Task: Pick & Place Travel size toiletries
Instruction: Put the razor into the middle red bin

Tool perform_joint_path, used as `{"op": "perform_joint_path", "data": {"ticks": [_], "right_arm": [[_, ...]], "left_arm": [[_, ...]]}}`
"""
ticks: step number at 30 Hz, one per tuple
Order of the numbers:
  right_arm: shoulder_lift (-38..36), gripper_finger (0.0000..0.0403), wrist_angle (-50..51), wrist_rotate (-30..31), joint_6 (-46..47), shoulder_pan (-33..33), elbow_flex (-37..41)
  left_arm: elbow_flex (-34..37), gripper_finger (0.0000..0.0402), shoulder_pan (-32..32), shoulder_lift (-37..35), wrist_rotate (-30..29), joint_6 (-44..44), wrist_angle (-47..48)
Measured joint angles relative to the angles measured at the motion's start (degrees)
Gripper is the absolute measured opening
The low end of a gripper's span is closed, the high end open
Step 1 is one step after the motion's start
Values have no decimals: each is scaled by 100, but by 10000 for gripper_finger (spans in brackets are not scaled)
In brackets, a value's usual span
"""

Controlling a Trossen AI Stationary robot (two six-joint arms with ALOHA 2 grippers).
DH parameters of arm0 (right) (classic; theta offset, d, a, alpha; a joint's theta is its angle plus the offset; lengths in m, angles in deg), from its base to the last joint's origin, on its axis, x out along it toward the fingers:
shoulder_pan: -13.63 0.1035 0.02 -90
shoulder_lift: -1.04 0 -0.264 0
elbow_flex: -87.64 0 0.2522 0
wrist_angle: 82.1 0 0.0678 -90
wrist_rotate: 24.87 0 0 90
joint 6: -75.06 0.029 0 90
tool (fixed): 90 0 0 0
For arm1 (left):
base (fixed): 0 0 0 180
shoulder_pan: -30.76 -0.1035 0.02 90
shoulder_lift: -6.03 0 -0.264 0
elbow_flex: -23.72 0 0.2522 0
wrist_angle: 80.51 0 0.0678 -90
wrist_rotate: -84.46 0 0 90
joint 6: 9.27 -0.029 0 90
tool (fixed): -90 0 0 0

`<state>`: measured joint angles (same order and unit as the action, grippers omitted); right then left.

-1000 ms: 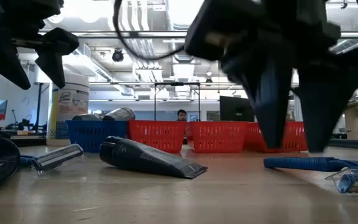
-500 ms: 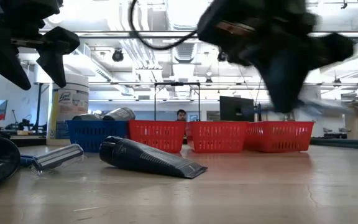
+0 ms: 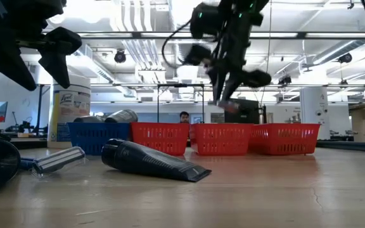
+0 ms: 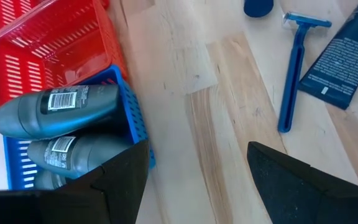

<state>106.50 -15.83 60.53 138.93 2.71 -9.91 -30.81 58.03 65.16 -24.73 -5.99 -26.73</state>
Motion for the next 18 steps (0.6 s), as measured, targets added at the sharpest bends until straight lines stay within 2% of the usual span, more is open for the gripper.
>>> {"op": "perform_joint_path", "data": {"ticks": [4, 10, 18], "right_arm": [[360, 89, -139, 46, -163, -90, 18], [326, 150, -61, 255, -480, -88, -146], [-212, 224, 297, 599, -521, 641, -194]], "left_arm": [[0, 275, 0, 0, 1, 258, -12], [0, 275, 0, 0, 55, 240, -15], [26, 275, -17, 198, 1059, -233, -247]]}}
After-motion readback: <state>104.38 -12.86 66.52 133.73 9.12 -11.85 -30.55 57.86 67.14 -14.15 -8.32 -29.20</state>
